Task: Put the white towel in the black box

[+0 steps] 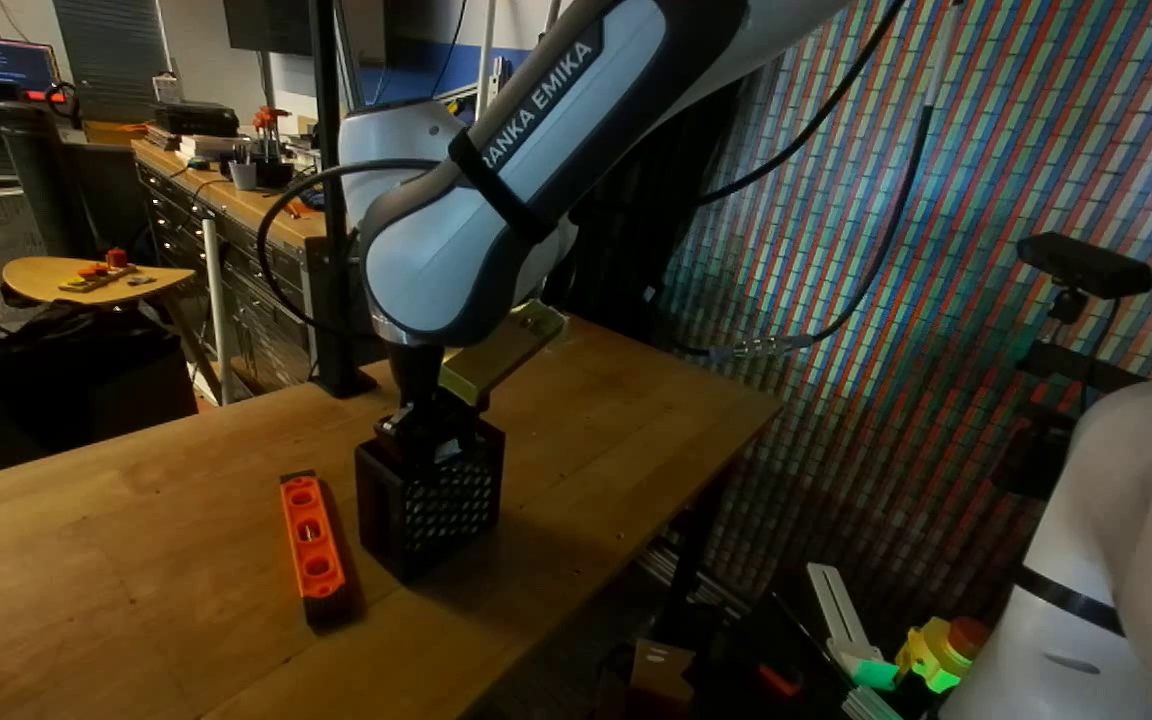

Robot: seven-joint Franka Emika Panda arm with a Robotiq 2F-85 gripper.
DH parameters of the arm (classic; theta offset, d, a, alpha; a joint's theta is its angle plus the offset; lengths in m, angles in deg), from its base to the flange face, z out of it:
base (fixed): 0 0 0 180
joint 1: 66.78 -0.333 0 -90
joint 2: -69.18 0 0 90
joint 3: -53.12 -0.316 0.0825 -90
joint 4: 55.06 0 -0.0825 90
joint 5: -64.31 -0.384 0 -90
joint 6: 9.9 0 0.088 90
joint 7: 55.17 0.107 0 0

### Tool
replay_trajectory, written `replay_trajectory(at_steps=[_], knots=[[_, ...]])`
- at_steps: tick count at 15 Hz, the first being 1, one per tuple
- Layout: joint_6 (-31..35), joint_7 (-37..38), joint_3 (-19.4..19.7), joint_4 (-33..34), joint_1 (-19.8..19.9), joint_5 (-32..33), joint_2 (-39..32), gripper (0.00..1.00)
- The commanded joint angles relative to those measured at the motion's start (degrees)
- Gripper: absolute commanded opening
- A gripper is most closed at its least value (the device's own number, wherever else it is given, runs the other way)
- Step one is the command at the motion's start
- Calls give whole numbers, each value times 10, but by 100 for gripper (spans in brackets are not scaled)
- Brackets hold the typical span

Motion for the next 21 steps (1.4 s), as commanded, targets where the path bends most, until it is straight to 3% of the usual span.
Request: replay_trajectory(at_steps=[1, 2, 5, 9, 16, 21], knots=[[-34, 23, -6, -7, -5, 15, 35, 41], [-38, 24, -8, -6, -4, 14, 37, 40], [-44, 27, -14, -5, -3, 14, 44, 14], [-55, 24, -15, 4, -1, 24, 49, 6], [-73, 7, -3, 42, 14, 80, 43, 10], [-54, -2, 3, 50, 23, 74, 22, 10]])
